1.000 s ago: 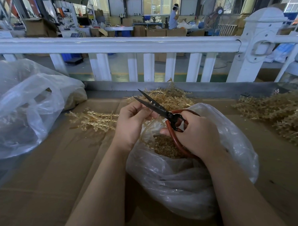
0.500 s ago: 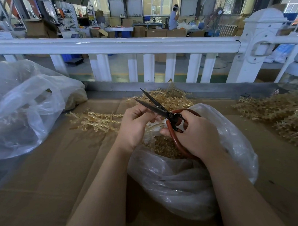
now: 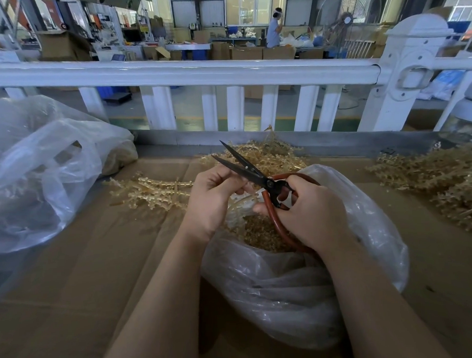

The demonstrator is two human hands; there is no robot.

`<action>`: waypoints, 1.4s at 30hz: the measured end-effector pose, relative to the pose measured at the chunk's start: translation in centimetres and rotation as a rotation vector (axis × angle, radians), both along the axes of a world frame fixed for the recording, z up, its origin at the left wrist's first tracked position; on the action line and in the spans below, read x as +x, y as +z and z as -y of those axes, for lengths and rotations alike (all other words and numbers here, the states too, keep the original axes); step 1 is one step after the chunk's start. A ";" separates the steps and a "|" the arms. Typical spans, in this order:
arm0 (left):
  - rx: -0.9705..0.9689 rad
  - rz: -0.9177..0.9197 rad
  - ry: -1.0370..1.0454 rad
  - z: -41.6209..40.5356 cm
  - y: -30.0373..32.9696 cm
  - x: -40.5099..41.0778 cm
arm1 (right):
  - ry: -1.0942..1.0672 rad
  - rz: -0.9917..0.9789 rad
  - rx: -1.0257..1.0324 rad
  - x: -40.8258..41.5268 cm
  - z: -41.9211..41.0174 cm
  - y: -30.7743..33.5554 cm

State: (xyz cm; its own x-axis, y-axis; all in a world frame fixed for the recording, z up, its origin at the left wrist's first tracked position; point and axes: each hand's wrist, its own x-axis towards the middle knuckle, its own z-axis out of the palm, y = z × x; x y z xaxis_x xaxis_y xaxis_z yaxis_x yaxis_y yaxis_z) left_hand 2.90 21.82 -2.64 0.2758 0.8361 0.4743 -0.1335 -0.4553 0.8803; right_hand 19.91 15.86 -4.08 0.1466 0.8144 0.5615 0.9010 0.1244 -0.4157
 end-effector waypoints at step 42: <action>-0.225 0.126 0.022 0.4 0.2 0.6 | 0.244 -0.945 -0.047 0.0 0.2 1.8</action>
State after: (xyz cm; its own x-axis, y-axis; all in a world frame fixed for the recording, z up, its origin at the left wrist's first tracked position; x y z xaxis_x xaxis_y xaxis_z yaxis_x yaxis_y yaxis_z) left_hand 3.53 21.47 -2.43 0.2070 0.9297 0.3046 -0.2403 -0.2535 0.9370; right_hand 19.91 15.65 -2.28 0.3440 0.9008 0.2651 0.1454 0.2278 -0.9628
